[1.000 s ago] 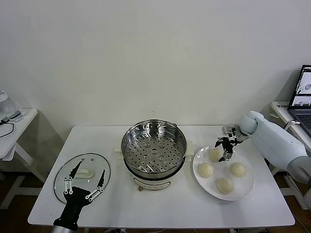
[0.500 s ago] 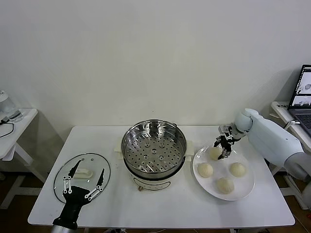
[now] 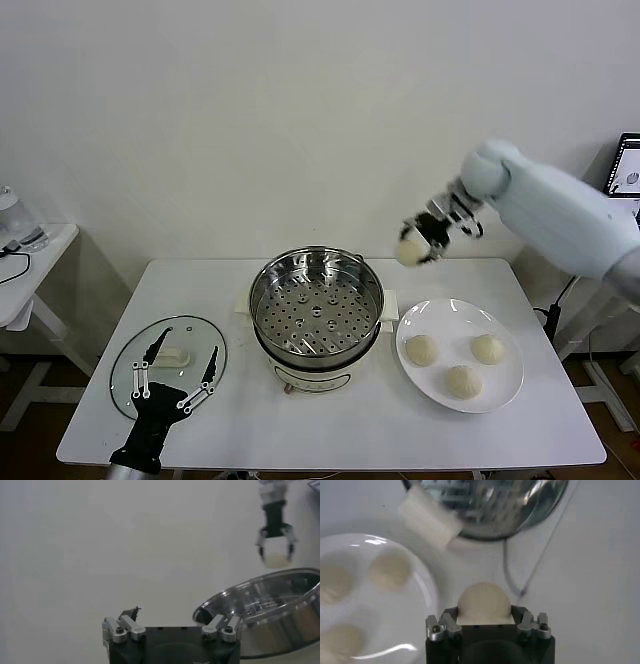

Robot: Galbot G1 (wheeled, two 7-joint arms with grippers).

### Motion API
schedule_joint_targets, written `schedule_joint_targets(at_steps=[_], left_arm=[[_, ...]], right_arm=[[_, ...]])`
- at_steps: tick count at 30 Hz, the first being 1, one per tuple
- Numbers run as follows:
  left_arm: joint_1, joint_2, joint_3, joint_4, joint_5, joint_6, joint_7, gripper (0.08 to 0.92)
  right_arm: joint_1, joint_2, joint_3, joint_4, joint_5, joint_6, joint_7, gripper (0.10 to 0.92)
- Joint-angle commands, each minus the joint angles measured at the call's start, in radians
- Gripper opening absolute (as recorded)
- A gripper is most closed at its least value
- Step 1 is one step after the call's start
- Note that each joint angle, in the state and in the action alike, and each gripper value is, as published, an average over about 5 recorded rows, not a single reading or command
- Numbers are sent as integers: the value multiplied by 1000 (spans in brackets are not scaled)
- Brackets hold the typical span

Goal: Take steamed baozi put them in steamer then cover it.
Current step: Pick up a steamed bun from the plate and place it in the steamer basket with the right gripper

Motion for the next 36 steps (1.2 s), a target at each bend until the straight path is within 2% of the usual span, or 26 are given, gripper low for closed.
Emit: schedule_joint_targets(at_steps=[1,12,26,36], left_arm=[[2,2,-3,-2,0,-5,-2,823],[3,-3,3,-2,0,-15,-10,823],[-6,0,-12,-3,-4,-9,-14,823],[-9,0,-15,-3,-5,-12,-16,823]], right_arm=[[122,173,-75,91,-63,204,-8,721],[-62,274,-79,50,-216,256,-1,726],[-195,359,27,-120,-413,268,10,729],[-221,405,47,-199,-444,290,22,746]])
